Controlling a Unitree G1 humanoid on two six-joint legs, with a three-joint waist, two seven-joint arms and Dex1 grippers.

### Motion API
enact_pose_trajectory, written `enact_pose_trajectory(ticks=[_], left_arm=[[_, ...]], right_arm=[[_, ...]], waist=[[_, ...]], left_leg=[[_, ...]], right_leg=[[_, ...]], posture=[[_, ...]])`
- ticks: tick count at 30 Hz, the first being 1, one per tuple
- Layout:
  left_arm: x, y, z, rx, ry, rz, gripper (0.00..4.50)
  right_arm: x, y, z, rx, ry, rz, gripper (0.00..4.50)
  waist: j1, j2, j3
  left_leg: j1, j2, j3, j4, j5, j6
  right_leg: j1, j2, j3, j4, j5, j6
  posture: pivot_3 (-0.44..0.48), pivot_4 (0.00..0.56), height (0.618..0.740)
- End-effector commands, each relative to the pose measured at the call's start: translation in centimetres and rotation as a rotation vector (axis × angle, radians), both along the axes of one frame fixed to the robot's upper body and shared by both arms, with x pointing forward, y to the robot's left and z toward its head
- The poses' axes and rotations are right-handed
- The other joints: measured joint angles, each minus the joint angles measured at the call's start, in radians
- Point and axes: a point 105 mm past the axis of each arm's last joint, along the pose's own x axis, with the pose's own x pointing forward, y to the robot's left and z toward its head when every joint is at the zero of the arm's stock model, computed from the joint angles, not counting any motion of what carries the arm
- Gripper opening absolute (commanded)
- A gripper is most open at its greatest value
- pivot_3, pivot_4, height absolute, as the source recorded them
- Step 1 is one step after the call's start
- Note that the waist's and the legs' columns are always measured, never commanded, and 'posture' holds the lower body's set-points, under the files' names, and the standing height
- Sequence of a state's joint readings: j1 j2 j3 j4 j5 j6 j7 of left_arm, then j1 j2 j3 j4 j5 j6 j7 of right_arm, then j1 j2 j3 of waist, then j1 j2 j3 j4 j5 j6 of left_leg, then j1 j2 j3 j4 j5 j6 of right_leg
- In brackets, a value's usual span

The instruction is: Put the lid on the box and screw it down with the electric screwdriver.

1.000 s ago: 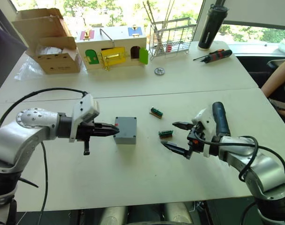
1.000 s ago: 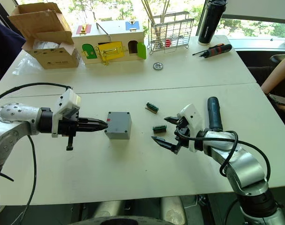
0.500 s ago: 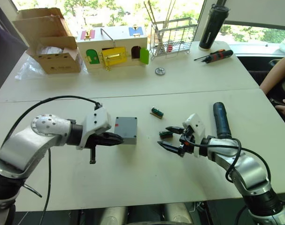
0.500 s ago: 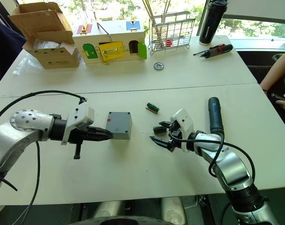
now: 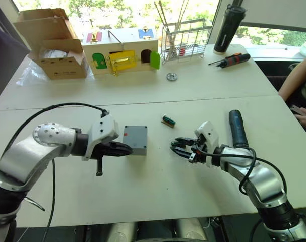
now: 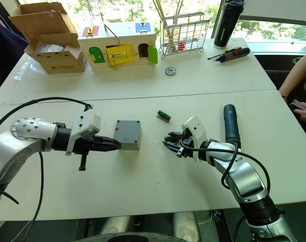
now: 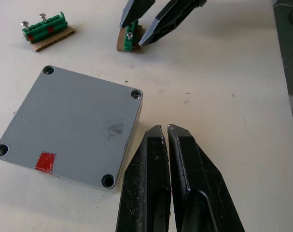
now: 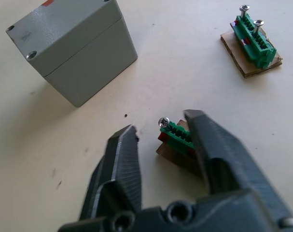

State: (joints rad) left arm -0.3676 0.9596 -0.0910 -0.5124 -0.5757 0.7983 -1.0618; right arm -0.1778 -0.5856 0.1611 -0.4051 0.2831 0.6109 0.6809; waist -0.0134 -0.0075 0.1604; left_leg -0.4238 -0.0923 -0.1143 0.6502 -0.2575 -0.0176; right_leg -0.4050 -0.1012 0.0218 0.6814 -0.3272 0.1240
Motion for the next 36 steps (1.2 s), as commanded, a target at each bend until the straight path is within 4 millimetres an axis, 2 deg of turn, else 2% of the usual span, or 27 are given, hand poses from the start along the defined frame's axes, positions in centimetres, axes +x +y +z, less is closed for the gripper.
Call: enact_pose_trajectory(ticks=[1,10,24,25,29,32,36], left_arm=[[0.1,0.2,0.9,-0.001,-0.048,0.005,0.14],[0.3,0.4,0.9,-0.005,-0.047,0.022,0.14],[1.9,1.7,1.5,-0.071,-0.04,0.097,0.14],[2.1,1.9,1.7,-0.073,-0.043,0.108,0.14],[3.5,4.4,2.6,-0.08,-0.062,0.204,0.14],[4.0,5.5,2.8,-0.086,-0.066,0.247,0.14],[4.3,5.8,2.9,-0.161,-0.056,0.301,0.14]], right_arm=[[0.3,0.3,0.7,-0.002,-0.047,0.011,0.04],[0.4,0.1,1.0,0.0,-0.054,0.001,0.04],[1.0,0.4,5.7,0.066,-0.145,-0.011,0.04],[1.1,0.6,6.1,0.077,-0.151,-0.006,0.04],[1.7,3.4,9.0,0.171,-0.179,0.072,0.04],[2.4,4.9,9.4,0.193,-0.171,0.102,0.04],[3.4,6.4,8.9,0.206,-0.155,0.136,0.04]], waist=[[0.0,0.0,0.0],[0.0,0.0,0.0],[-0.001,0.0,0.0],[-0.002,0.0,0.0],[-0.007,0.0,0.0],[-0.007,0.0,0.0],[-0.005,0.0,0.0]], left_leg=[[0.0,0.0,0.0,0.0,0.0,0.0],[0.0,0.0,0.0,0.0,0.0,0.0],[0.0,0.0,0.0,0.0,0.0,0.0],[0.0,0.0,0.0,0.0,0.0,0.0],[0.0,0.0,0.0,0.0,0.0,0.0],[0.0,0.001,0.0,-0.001,0.0,0.0],[0.0,0.0,-0.001,-0.001,0.0,0.0]], right_leg=[[0.0,0.0,0.0,0.0,0.0,0.0],[0.0,0.0,0.0,0.0,0.0,0.0],[0.0,0.0,0.0,0.0,0.0,0.0],[0.0,0.0,0.0,0.0,0.0,0.0],[-0.001,0.0,0.0,0.0,0.0,0.0],[-0.001,0.001,0.0,0.001,0.0,0.0],[-0.001,0.0,0.0,0.001,0.0,0.0]], posture=[[0.0,0.15,0.74],[0.0,0.15,0.74],[0.0,0.15,0.74],[0.0,0.15,0.74],[0.0,0.15,0.74],[0.0,0.15,0.74],[0.0,0.15,0.74]])
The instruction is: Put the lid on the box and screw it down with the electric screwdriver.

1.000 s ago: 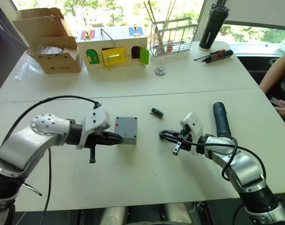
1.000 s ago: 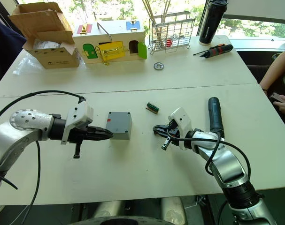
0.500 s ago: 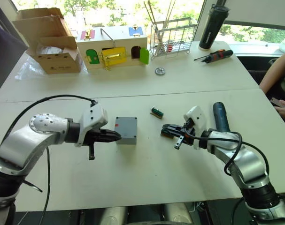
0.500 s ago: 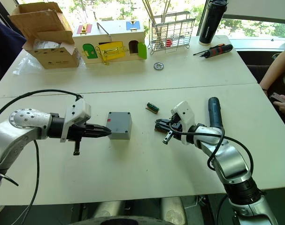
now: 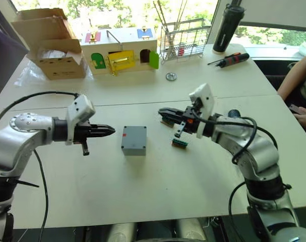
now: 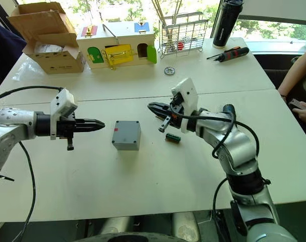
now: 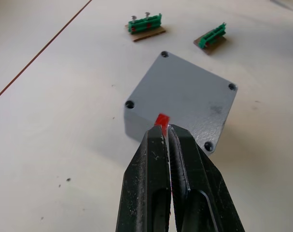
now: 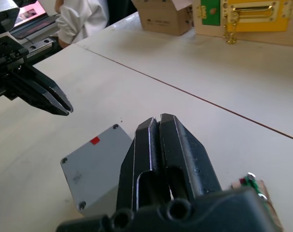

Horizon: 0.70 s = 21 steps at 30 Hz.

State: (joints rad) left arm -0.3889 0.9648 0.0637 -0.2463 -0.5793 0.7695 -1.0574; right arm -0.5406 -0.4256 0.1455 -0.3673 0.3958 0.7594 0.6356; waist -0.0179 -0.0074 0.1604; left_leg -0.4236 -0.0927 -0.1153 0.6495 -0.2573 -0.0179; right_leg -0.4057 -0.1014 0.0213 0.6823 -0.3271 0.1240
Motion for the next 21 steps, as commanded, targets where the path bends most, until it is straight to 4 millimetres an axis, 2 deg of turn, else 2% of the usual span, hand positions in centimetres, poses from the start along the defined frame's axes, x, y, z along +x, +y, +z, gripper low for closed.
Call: enact_pose_trajectory(ticks=[1,12,21], left_arm=[[0.1,0.2,1.0,-0.069,-0.043,0.04,0.14],[-0.6,-0.8,-0.4,-0.091,-0.019,0.057,0.14],[-0.8,-1.0,-0.6,-0.087,-0.014,0.053,0.14]], right_arm=[[0.4,1.5,-0.1,0.012,-0.013,0.047,0.04],[0.0,2.9,-2.4,-0.025,0.033,0.123,0.04],[0.2,3.0,-3.5,-0.044,0.047,0.116,0.04]], waist=[[-0.001,0.0,0.0],[-0.004,0.0,0.0],[-0.003,0.0,0.0]], left_leg=[[0.0,-0.001,0.0,0.0,0.0,0.0],[0.0,0.0,0.0,0.0,0.0,0.0],[0.0,0.0,0.0,0.001,0.0,0.0]], right_leg=[[0.0,-0.001,0.0,0.0,0.0,0.0],[0.0,-0.001,0.0,0.0,0.0,0.0],[0.0,0.0,0.0,0.0,0.0,0.0]], posture=[[0.0,0.15,0.74],[0.0,0.15,0.74],[0.0,0.15,0.74]])
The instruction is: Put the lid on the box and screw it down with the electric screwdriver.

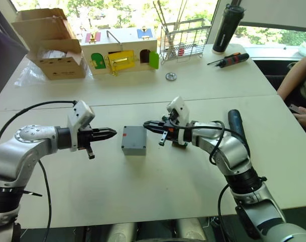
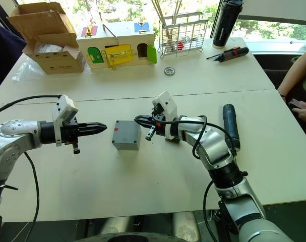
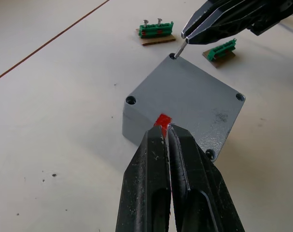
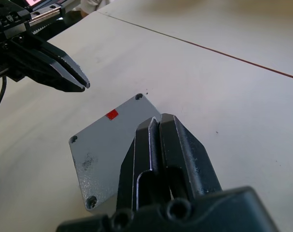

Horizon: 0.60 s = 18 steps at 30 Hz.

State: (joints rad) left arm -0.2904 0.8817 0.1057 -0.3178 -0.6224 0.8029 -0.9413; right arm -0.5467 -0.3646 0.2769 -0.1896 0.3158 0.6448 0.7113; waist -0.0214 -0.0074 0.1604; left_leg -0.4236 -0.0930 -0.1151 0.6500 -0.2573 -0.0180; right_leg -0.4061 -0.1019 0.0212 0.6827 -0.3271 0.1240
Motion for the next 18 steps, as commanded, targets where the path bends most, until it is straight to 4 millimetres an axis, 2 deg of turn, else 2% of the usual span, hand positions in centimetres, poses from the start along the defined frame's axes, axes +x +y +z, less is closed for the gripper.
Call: enact_pose_trajectory(ticks=[1,18], left_arm=[[-0.15,-0.22,0.99,-0.002,-0.039,-0.013,0.14],[-0.02,-0.61,0.88,-0.002,-0.044,-0.019,0.14]], right_arm=[[-0.1,0.32,0.45,0.009,-0.037,0.013,0.04],[0.18,0.49,-0.42,-0.002,-0.014,0.008,0.04]], waist=[[0.0,0.0,0.0],[0.0,0.0,0.0]], left_leg=[[0.0,0.0,0.0,0.0,0.0,0.0],[0.0,0.0,0.0,0.0,0.0,0.0]], right_leg=[[0.0,0.0,0.0,0.0,0.0,0.0],[0.0,0.0,0.0,0.0,0.0,0.0]], posture=[[0.0,0.15,0.74],[0.0,0.15,0.74]])
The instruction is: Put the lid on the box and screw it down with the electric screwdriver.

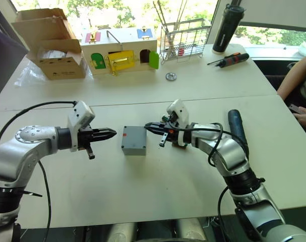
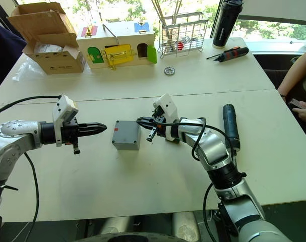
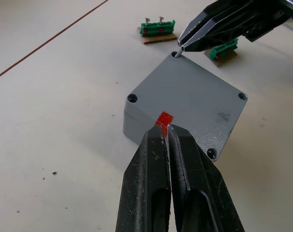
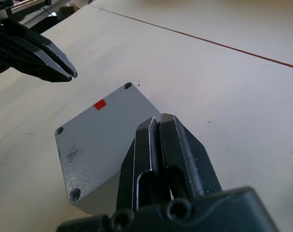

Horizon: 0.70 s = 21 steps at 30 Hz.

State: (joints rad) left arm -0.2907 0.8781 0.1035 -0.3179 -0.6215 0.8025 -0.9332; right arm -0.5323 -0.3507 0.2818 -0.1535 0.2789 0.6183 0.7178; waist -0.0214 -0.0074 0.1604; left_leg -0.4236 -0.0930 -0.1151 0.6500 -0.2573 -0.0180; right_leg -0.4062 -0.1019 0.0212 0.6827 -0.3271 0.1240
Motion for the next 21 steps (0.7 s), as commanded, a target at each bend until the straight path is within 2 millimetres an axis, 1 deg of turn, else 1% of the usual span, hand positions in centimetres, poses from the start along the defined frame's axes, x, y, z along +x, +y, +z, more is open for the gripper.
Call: enact_pose_trajectory(ticks=[1,4,7,8,11,12,16,18,20,21], left_arm=[[-0.1,-0.6,1.0,-0.002,-0.043,-0.026,0.14],[-0.1,-0.8,1.0,-0.005,-0.046,-0.029,0.14],[0.0,-0.9,1.1,-0.007,-0.049,-0.032,0.14],[0.0,-0.9,1.2,-0.009,-0.051,-0.033,0.14],[0.0,-1.4,1.3,-0.017,-0.054,-0.048,0.14],[0.0,-1.6,1.4,-0.018,-0.059,-0.055,0.14],[-0.2,-2.8,2.5,-0.029,-0.089,-0.115,0.14],[-0.2,-3.9,3.1,-0.027,-0.11,-0.18,0.14],[-0.2,-4.9,3.6,-0.024,-0.126,-0.239,0.14],[-0.4,-5.6,3.7,-0.021,-0.134,-0.282,0.14]], right_arm=[[0.0,0.7,0.6,0.014,-0.023,0.023,0.04],[0.2,0.8,0.7,0.015,-0.024,0.024,0.04],[0.3,0.9,0.9,0.018,-0.027,0.023,0.8],[0.4,0.8,1.0,0.019,-0.03,0.023,1.12],[0.6,0.5,1.6,0.022,-0.048,0.006,2.68],[0.7,0.2,2.1,0.025,-0.056,-0.004,2.98],[0.7,-2.5,4.8,0.06,-0.089,-0.079,2.98],[1.1,-5.2,6.7,0.085,-0.084,-0.173,2.98],[1.0,-7.6,8.0,0.078,-0.073,-0.231,2.98],[0.7,-9.0,8.5,0.057,-0.059,-0.255,3.27]], waist=[[0.0,0.0,0.0],[0.0,0.0,0.0],[0.0,0.0,0.0],[0.0,0.0,0.0],[0.0,0.0,0.0],[0.0,0.0,0.0],[0.006,0.0,0.0],[0.008,0.0,0.0],[0.011,0.0,0.0],[0.012,0.0,0.0]], left_leg=[[0.0,0.0,0.0,0.0,0.0,0.0],[0.0,0.0,0.0,0.0,0.0,0.0],[0.0,0.0,0.0,0.0,0.0,0.0],[0.0,0.0,0.0,0.0,0.0,0.0],[0.0,0.0,0.0,0.0,0.0,0.0],[0.0,0.0,0.0,0.0,0.0,0.0],[0.0,-0.001,0.0,0.0,0.0,0.0],[0.0,-0.001,0.0,0.001,0.0,0.0],[0.0,-0.001,0.0,0.001,0.0,0.0],[0.0,-0.001,0.0,0.001,0.0,0.0]], right_leg=[[0.0,0.0,0.0,0.0,0.0,0.0],[0.0,0.0,0.0,0.0,0.0,0.0],[0.0,0.0,0.0,0.0,0.0,0.0],[0.0,0.0,0.0,0.0,0.0,0.0],[0.0,0.0,0.0,0.0,0.0,0.0],[0.0,0.0,0.0,0.0,0.0,0.0],[0.0,0.0,0.0,0.0,0.0,0.0],[0.001,0.0,0.0,0.0,0.0,0.0],[0.001,0.0,0.0,0.0,0.0,0.0],[0.001,0.0,0.0,0.0,0.0,0.0]], posture=[[0.0,0.15,0.74],[0.0,0.15,0.74],[0.0,0.15,0.74],[0.0,0.15,0.74],[0.0,0.15,0.74],[0.0,0.15,0.74],[0.0,0.15,0.74],[0.0,0.15,0.74],[0.0,0.15,0.74],[0.0,0.15,0.74]])
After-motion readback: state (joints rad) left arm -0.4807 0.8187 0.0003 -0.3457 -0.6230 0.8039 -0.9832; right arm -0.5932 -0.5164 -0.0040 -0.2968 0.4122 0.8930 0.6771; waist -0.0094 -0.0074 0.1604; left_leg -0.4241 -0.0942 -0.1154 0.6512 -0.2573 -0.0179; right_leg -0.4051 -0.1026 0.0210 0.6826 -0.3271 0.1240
